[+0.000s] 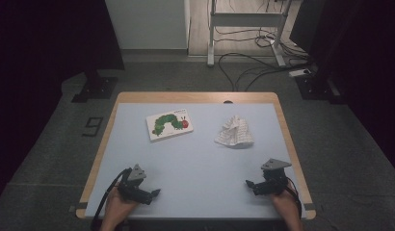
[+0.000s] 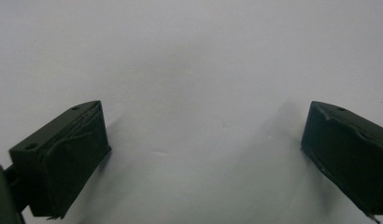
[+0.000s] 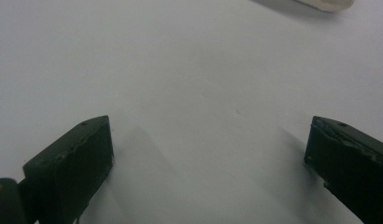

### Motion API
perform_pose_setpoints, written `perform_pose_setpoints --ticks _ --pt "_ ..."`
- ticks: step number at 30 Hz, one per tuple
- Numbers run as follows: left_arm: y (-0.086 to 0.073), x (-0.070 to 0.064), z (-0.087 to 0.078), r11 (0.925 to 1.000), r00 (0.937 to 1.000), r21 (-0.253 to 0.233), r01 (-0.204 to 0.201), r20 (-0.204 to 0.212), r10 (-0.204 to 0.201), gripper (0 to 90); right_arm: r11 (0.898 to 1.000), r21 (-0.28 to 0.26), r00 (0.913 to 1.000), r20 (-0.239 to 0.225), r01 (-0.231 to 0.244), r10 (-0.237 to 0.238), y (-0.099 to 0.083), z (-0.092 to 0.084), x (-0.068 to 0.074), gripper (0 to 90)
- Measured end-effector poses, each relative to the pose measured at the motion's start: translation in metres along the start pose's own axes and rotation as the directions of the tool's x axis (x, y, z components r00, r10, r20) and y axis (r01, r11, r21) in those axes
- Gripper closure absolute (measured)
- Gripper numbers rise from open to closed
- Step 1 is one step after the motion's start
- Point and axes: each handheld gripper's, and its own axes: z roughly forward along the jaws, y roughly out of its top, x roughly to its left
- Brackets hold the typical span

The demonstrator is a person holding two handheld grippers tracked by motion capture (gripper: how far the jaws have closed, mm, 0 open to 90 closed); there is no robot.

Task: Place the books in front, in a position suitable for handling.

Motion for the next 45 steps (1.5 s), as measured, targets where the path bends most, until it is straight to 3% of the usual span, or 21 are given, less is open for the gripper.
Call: perform_pose_setpoints --ticks 29,45 --pt "0.000 0.000 0.000 1.0000 1.0000 -0.002 0.001 0.000 -0.001 0.5 0.999 0.031 0.9998 0.003 -0.018 0.018 0.004 -0.001 -0.001 0.0" --pt "0.000 0.000 0.000 1.0000 1.0000 -0.001 0.000 0.000 0.000 0.5 1.000 -0.022 0.9999 0.015 -0.002 0.002 0.029 -0.026 -0.009 0.0"
